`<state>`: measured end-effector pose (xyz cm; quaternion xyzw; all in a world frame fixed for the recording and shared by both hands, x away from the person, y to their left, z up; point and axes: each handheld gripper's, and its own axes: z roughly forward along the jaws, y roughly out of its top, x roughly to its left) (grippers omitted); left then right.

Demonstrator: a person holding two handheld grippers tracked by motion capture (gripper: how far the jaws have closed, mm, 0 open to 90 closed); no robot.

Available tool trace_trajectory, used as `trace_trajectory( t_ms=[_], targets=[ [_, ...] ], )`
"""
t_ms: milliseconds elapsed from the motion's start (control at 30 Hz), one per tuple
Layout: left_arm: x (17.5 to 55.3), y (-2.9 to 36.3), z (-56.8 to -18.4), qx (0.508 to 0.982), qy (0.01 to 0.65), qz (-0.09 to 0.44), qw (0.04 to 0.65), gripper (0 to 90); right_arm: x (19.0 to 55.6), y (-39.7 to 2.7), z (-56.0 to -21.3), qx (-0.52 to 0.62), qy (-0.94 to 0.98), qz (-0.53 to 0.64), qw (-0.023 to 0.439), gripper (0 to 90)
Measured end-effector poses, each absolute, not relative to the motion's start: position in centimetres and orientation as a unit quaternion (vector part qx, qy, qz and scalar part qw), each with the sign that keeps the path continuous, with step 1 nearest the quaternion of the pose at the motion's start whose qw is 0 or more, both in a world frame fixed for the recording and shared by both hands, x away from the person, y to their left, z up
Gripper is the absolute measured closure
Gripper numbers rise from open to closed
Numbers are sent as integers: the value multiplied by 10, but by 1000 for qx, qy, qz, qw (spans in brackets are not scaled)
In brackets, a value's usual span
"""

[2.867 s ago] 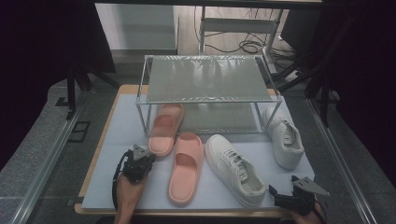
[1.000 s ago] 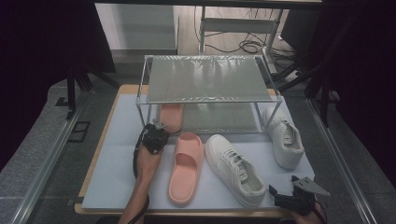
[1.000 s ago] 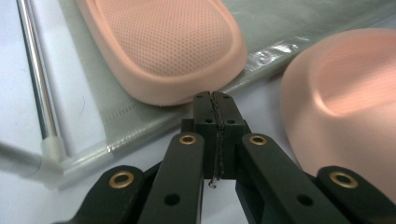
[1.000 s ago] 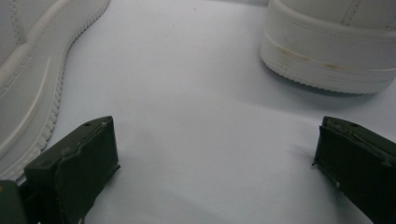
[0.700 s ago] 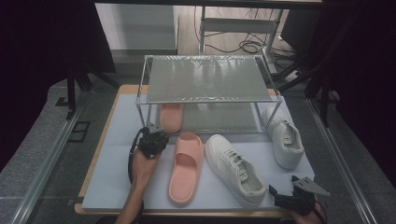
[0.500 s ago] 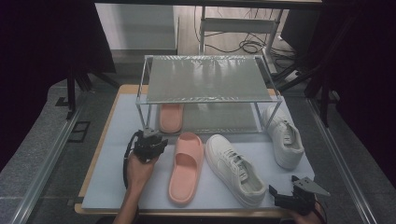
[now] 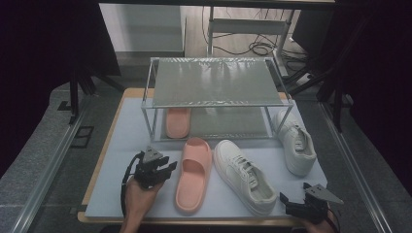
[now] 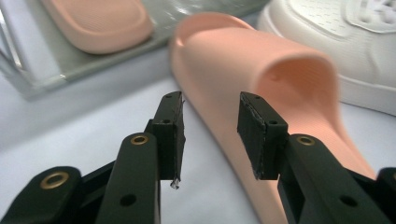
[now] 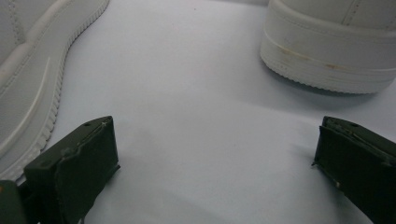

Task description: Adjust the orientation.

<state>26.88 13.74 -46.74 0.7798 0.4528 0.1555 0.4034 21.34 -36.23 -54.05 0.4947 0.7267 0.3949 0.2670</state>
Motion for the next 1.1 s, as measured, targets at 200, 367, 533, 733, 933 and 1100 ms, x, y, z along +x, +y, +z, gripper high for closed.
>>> trace_trajectory(
  t_ms=[200, 367, 533, 733, 933, 1100],
  targets=[
    [263, 126, -471, 785, 443, 158, 404, 576, 213, -362, -541, 495, 727, 395, 267, 0],
    [273, 116, -479, 783, 448, 154, 404, 595, 213, -362, -541, 495, 727, 395, 267, 0],
    [287, 106, -487, 780, 459, 153, 397, 616, 213, -362, -541, 495, 727, 395, 267, 0],
    [292, 102, -488, 770, 471, 150, 403, 671, 213, -362, -541, 495, 727, 395, 267, 0],
    [291, 100, -487, 765, 478, 157, 401, 698, 213, -362, -541, 494, 727, 395, 267, 0],
    [293, 100, -486, 761, 483, 159, 402, 726, 213, -362, -541, 495, 727, 395, 267, 0]
  ],
)
